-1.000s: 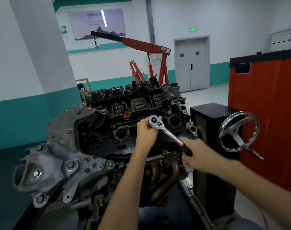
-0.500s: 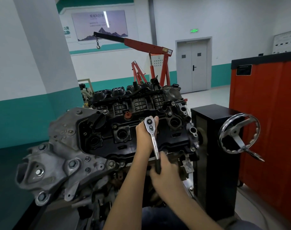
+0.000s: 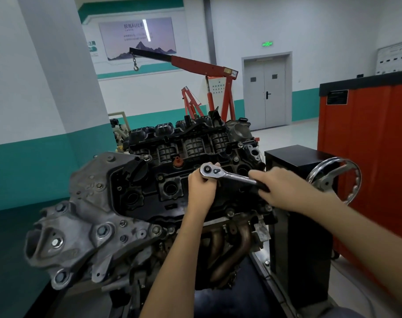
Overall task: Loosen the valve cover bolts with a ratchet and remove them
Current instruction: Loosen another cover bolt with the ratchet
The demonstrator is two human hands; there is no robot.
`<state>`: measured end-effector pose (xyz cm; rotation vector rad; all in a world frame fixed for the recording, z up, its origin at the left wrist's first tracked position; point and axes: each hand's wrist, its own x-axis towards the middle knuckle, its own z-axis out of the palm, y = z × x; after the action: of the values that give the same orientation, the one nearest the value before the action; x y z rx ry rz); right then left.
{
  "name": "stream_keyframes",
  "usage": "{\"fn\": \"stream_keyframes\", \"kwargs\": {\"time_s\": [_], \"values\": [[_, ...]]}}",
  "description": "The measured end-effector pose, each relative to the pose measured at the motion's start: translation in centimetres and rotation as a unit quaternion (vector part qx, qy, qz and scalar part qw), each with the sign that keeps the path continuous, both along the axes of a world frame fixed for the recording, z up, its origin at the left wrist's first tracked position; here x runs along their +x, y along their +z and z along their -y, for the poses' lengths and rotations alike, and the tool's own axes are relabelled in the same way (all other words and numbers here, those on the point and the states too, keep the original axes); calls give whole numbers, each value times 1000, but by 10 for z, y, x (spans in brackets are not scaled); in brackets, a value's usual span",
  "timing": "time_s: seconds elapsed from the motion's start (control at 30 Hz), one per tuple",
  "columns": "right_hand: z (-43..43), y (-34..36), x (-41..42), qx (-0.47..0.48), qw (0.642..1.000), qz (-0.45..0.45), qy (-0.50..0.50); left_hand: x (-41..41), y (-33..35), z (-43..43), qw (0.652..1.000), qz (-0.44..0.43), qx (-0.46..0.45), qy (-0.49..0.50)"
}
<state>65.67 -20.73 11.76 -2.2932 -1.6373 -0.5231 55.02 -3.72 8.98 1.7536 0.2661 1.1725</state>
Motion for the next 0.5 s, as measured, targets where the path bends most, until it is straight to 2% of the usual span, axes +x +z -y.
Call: {"fn": "stream_keyframes", "kwargs": {"time_s": [0.07,0.17,0.27,0.33,0.4,0.5], "values": [[2,-35,-25,64,991,-118,-5,3,-4,7,1000,20,5,15],[-9,-81,-77,174,931,-320,5,10,-4,17,998,41,8,47],[-42,-98,-120,255,875,-409,31,13,0,15,997,33,1,73],[-51,-97,-133,269,852,-446,48,10,-1,13,998,5,-1,68],[-43,-93,-122,235,866,-439,47,6,-1,9,998,-16,-4,56],[-11,-72,-75,132,925,-351,56,4,1,2,999,-44,22,18]]}}
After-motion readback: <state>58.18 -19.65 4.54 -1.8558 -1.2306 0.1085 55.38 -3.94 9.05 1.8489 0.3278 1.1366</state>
